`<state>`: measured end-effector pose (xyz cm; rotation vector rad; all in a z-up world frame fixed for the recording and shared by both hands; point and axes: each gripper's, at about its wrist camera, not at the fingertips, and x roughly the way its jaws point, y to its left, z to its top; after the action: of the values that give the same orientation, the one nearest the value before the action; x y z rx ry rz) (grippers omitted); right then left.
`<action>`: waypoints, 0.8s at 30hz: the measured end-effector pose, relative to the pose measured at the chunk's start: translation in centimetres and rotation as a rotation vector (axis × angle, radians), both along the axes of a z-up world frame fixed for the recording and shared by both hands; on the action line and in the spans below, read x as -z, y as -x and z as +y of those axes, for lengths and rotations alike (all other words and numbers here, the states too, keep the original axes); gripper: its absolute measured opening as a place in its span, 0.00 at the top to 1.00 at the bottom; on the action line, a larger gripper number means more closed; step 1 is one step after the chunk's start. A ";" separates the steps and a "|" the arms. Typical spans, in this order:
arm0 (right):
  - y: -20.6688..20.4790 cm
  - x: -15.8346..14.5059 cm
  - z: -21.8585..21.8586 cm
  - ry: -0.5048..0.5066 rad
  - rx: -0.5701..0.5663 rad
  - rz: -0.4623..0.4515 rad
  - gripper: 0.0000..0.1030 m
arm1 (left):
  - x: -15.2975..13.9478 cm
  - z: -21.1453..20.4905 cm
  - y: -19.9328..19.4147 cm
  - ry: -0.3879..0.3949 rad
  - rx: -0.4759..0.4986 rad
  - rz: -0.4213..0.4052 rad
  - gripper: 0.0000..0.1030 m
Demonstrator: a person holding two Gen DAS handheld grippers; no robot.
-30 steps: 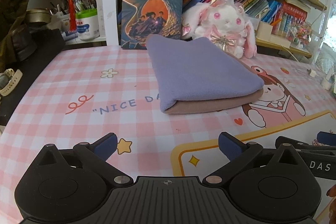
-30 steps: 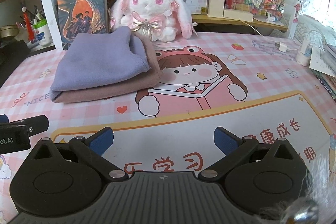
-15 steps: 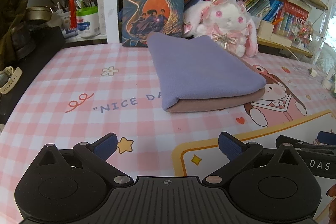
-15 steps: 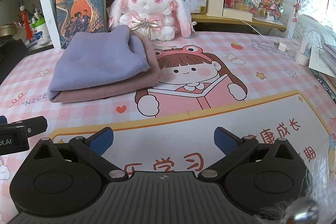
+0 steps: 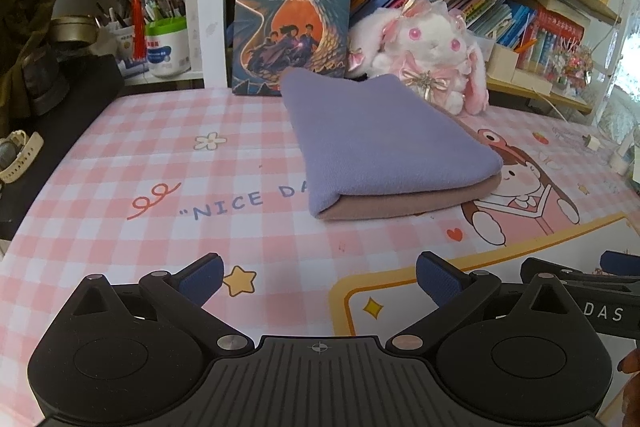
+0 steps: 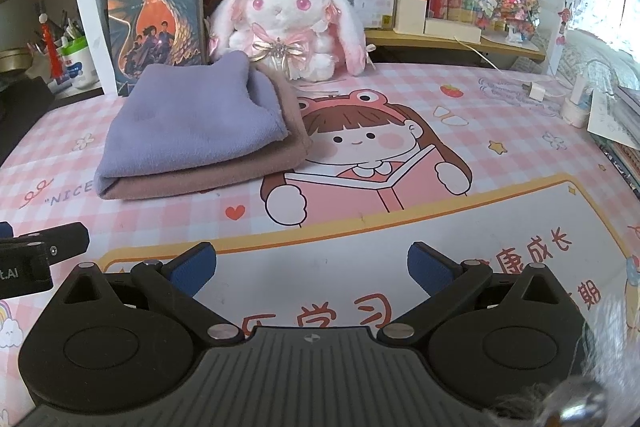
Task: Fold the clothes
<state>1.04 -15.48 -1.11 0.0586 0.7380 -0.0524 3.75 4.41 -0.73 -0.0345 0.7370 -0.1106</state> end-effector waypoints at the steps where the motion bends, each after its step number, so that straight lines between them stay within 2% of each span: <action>1: 0.0 0.0 0.0 0.000 0.000 0.000 0.00 | 0.0 0.0 0.0 -0.001 -0.001 0.001 0.00; 24: -0.2 0.3 0.6 0.008 -0.001 0.023 0.00 | 0.3 0.5 -0.1 0.006 -0.009 0.019 0.00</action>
<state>1.28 -14.88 -1.38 0.0503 0.7610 -0.0547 3.88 4.96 -1.00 -0.0443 0.7559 -0.1039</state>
